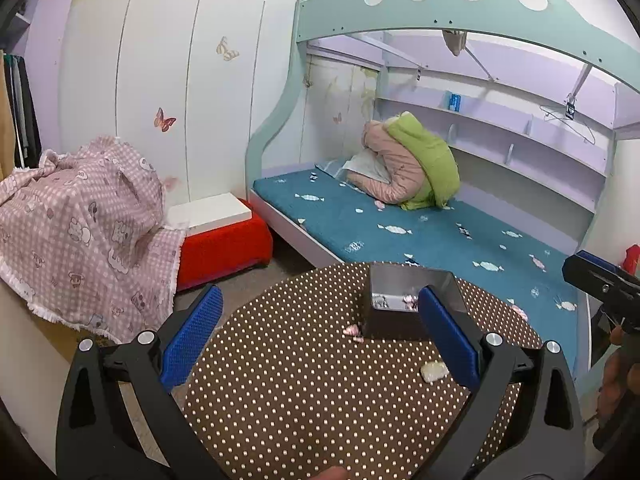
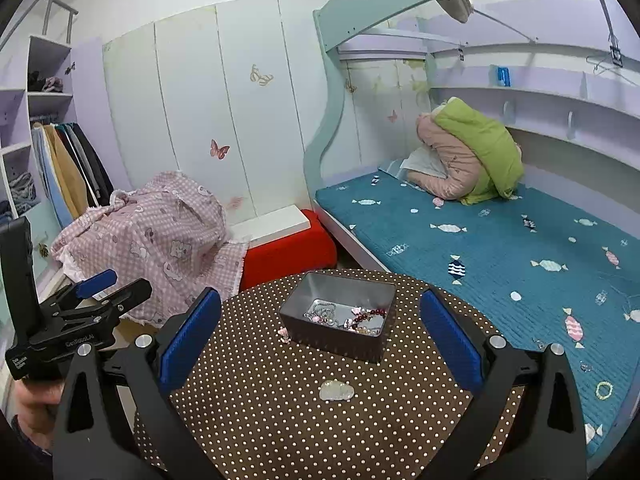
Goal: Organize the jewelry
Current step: 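Withdraw both tools and move the right gripper to the jade pendant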
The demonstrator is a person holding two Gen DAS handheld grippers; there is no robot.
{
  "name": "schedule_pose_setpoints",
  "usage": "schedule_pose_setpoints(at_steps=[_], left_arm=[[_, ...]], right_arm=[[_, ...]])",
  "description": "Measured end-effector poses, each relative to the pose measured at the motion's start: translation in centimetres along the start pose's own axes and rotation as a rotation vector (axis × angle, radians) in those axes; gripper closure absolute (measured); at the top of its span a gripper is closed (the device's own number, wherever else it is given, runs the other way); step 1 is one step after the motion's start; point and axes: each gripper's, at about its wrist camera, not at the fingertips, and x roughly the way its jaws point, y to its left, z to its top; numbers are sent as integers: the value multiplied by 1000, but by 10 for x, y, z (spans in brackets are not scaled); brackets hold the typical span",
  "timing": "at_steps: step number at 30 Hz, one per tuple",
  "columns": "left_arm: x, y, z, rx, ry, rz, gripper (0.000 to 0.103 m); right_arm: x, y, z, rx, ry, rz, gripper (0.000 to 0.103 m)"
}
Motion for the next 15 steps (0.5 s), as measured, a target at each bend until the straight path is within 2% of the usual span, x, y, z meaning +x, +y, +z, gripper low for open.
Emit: schedule_pose_setpoints(at_steps=[7, 15], left_arm=[[2, 1, -16, 7, 35, 5, 5], [21, 4, -36, 1, 106, 15, 5]], right_arm=[[8, 11, -22, -82, 41, -2, 7], [54, -3, -59, -117, 222, -10, 7]])
